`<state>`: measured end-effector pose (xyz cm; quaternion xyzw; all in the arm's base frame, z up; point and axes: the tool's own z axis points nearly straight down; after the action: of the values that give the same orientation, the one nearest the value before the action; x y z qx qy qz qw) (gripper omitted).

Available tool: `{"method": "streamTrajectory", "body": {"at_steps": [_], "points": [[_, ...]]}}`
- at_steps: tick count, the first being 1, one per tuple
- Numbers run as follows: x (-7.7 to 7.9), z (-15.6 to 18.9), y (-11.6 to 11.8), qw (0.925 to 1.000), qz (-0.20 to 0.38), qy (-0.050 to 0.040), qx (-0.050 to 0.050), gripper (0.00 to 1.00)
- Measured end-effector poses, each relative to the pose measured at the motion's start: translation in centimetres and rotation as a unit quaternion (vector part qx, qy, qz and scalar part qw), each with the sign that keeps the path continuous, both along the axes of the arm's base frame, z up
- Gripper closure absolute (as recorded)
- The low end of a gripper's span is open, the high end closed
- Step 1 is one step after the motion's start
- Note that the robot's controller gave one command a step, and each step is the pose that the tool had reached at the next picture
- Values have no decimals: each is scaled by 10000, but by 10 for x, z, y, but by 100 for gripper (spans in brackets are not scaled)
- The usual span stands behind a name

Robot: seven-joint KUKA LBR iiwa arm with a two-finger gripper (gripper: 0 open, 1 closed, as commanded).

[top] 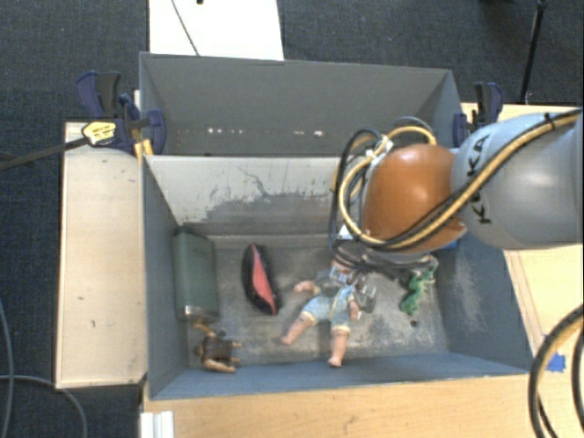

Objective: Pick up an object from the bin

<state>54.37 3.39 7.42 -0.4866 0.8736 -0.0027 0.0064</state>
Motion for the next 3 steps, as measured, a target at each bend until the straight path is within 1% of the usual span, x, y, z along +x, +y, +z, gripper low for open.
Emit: {"method": "streamTrajectory", "body": {"at_steps": [2,3], "points": [[0,2,0,10000,-2,7,-2,100],[0,9,0,10000,-13,27,-1,100]]}}
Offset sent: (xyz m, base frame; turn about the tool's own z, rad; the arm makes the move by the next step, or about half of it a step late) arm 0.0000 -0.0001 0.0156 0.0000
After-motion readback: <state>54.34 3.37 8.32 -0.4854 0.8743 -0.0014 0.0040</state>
